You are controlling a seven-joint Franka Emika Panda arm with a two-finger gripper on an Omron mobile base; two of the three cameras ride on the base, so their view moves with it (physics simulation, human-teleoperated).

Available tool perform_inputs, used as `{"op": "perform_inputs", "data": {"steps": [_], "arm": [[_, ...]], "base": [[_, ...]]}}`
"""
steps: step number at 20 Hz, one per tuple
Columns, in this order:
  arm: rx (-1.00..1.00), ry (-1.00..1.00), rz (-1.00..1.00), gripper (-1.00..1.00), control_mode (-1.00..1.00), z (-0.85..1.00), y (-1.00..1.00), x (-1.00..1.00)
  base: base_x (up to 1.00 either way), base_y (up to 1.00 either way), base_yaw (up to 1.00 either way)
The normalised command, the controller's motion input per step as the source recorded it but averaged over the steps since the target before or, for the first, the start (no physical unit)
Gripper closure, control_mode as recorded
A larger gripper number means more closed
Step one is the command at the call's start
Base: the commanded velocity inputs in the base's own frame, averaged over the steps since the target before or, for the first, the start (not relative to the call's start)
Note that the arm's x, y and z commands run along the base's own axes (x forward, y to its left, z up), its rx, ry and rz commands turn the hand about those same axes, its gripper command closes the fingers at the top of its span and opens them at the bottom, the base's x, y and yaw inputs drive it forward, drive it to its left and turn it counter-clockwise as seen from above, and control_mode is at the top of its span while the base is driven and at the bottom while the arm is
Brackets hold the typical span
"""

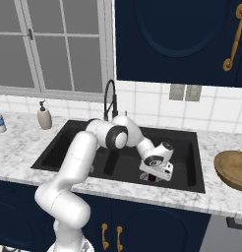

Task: Pick the eggplant from the sink and place it in the bowl. Then pick the bowl and place it in the microwave. Then close the microwave door and press the start button.

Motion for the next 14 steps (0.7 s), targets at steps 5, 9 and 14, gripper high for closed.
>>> {"op": "perform_inputs", "data": {"steps": [5, 9, 14], "arm": [[0.0, 0.0, 0.0, -1.0, -1.0, -0.31, 0.16, 0.07], [0.0, 0.0, 0.01, 1.0, -1.0, -0.19, 0.03, 0.02], [0.0, -0.02, 0.02, 1.0, -1.0, 0.15, 0.0, -0.08]], "base": [[0.0, 0.0, 0.0], [0.0, 0.0, 0.0], [0.0, 0.0, 0.0]]}}
